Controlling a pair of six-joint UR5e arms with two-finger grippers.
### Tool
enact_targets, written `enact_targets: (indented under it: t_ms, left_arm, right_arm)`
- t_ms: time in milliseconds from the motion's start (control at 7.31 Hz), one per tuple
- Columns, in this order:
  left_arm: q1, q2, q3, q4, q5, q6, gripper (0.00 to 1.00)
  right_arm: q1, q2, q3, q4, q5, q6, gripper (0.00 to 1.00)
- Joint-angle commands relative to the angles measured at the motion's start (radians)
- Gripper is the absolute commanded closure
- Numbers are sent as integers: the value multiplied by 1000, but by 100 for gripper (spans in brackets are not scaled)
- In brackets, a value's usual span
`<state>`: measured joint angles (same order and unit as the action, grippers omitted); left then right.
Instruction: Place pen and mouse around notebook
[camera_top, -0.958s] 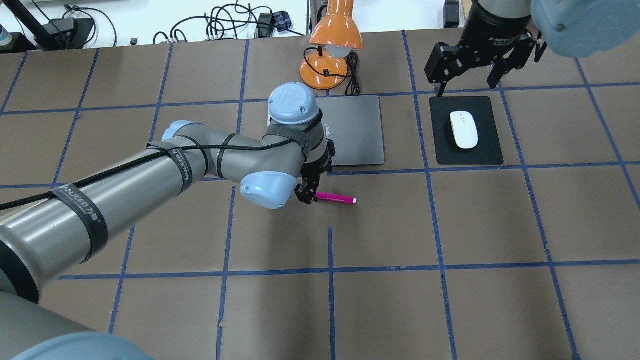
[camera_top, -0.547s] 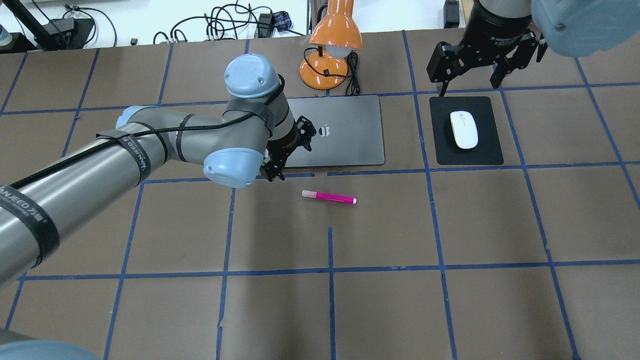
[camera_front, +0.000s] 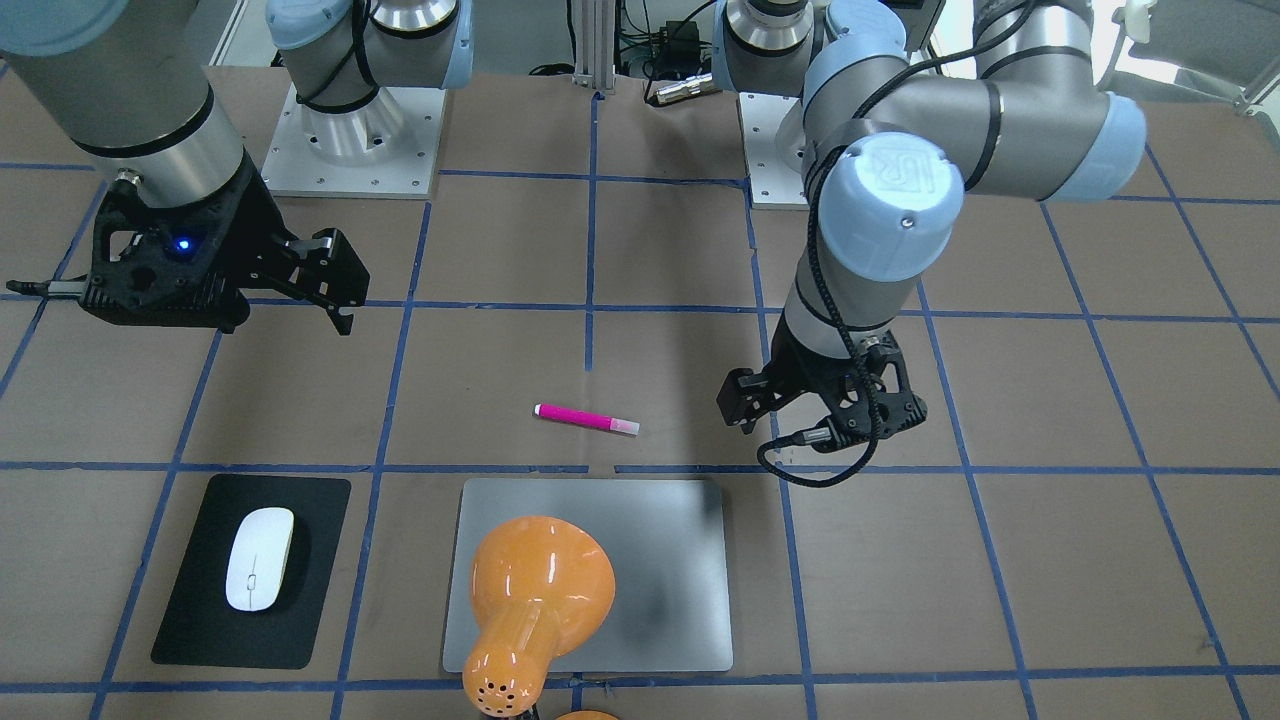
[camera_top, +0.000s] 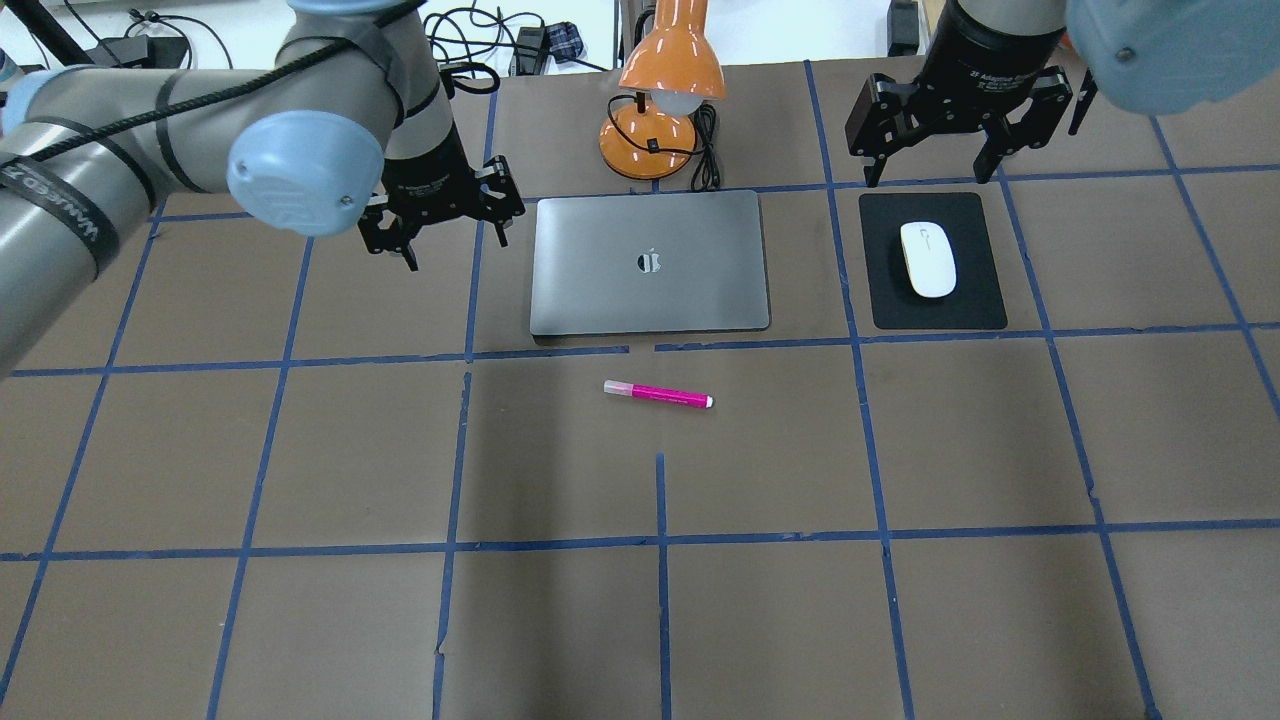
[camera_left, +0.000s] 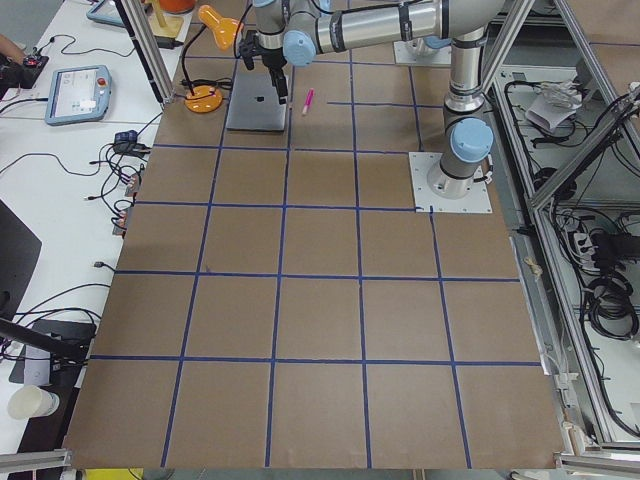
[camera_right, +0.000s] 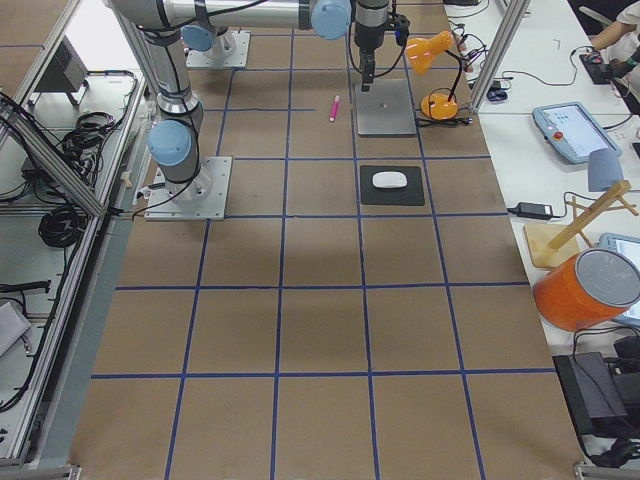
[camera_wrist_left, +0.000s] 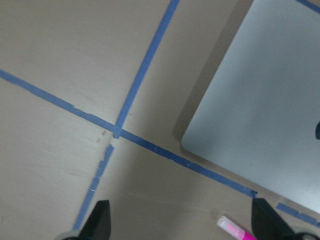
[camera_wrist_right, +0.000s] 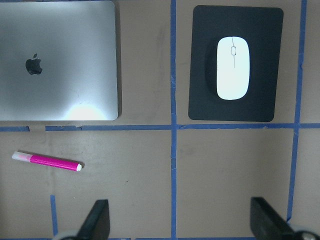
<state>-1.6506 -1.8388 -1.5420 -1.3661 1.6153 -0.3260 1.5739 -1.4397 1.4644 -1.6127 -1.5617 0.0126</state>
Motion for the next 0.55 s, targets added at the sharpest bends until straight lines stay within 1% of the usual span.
enact_targets:
  t_ms: [0,274,411]
  left_arm:
    - [26,82,29,-93,6,102,0]
    - [35,133,11,-97,-5,110,0]
    - [55,138,3,-100,-23,192,0]
  right_arm:
    - [0,4,-2,14,2,3,0]
    - [0,7,-2,19,0,3,0]
    - [0,5,-4,19,0,1,0]
